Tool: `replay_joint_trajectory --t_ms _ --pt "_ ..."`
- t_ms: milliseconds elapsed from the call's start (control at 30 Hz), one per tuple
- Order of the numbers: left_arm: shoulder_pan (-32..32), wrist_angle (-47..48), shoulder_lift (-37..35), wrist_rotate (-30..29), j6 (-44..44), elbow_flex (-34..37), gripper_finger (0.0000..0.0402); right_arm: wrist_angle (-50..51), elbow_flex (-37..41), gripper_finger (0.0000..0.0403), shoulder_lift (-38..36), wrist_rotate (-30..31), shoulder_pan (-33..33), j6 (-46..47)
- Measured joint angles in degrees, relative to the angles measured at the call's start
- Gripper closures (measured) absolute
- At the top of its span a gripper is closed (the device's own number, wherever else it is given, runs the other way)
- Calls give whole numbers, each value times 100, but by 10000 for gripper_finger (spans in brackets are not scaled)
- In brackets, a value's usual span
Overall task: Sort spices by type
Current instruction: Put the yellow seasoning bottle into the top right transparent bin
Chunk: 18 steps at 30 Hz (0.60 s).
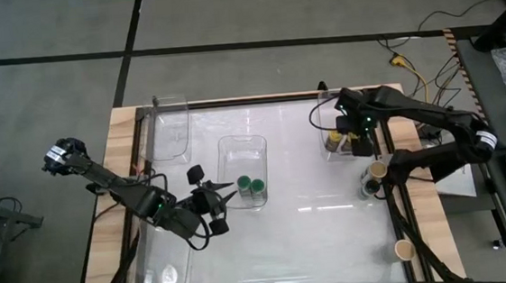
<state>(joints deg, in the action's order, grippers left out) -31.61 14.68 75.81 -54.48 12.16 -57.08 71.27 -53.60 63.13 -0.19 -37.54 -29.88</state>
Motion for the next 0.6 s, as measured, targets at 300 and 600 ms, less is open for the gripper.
replay_joint_trajectory --t_ms 300,600 --pt "39 5 0 -7 -87 0 313 -177 72 168 70 -30 -2 -153" --pt "52 4 0 -13 -76 0 313 -319 171 172 201 -30 -2 -234"
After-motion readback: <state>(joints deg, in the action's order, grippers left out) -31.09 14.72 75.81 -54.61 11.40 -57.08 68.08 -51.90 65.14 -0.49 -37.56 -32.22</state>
